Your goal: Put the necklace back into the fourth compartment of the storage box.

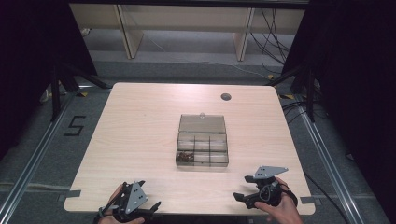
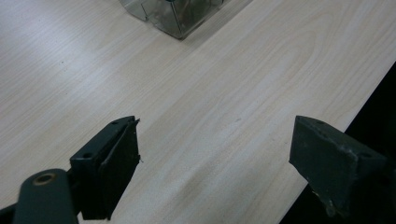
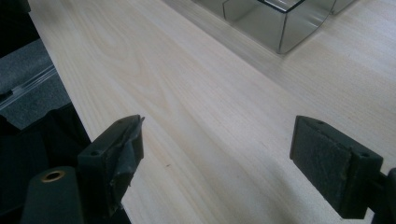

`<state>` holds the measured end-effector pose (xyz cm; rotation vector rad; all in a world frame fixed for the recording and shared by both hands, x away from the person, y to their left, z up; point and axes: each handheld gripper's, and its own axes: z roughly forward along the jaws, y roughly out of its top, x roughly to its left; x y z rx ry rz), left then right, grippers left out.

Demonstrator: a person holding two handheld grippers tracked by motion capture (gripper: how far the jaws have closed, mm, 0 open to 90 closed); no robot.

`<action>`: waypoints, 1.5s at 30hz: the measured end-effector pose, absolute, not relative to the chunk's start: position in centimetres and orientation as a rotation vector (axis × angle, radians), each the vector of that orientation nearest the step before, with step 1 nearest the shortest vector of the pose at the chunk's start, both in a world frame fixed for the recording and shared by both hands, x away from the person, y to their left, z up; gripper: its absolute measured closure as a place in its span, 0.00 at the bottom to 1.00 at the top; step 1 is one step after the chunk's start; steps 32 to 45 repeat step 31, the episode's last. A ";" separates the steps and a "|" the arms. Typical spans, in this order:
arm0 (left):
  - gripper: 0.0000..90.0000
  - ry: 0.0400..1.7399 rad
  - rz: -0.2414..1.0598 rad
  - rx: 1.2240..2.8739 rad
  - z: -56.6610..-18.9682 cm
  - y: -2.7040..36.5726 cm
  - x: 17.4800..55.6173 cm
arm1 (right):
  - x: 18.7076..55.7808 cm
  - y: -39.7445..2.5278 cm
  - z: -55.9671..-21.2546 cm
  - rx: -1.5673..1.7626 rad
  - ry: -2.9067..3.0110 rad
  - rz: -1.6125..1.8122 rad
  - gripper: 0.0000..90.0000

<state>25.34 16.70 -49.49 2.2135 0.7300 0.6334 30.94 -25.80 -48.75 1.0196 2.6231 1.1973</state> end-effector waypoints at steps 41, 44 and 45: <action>0.17 0.777 0.614 2.207 -49.6 16.6 25.1 | 29.7 -26.4 -49.3 1.063 2.607 1.181 0.18; 0.17 0.777 0.614 2.207 -49.6 16.6 25.1 | 29.7 -26.4 -49.3 1.063 2.607 1.181 0.18; 0.17 0.777 0.614 2.207 -49.6 16.6 25.1 | 29.7 -26.4 -49.3 1.063 2.607 1.181 0.18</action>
